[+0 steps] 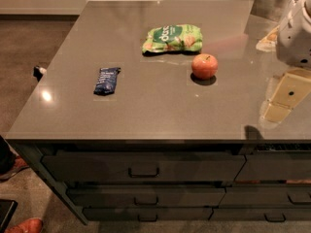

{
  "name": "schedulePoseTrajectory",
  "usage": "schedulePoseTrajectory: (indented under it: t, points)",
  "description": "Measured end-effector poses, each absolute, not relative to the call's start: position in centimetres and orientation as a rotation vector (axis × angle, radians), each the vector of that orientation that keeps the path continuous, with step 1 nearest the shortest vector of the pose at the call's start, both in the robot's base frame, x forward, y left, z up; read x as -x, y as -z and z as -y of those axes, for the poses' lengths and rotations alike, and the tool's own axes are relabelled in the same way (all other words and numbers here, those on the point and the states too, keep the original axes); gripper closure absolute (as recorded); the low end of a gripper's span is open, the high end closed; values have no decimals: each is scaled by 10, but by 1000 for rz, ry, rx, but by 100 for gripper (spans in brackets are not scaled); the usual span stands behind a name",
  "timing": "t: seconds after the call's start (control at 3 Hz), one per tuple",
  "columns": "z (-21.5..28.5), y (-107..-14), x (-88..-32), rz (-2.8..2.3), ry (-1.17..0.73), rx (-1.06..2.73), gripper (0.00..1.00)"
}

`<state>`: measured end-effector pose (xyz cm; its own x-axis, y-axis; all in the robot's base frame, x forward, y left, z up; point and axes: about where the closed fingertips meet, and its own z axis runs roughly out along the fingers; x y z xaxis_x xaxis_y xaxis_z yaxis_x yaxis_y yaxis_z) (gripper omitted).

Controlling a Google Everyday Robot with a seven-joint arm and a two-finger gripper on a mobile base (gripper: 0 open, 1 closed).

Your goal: Pick apple

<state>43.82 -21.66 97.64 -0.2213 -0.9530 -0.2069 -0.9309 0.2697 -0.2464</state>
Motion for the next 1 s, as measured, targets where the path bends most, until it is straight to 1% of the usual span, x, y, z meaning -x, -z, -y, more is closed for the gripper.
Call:
schedulePoseTrajectory:
  t: [0.33, 0.67, 1.0]
  points:
    - [217, -976, -438, -2231, 99, 1724, 0]
    - [212, -978, -448, -2230, 50, 1705, 0]
    - [212, -979, -470, -2230, -6, 1641, 0]
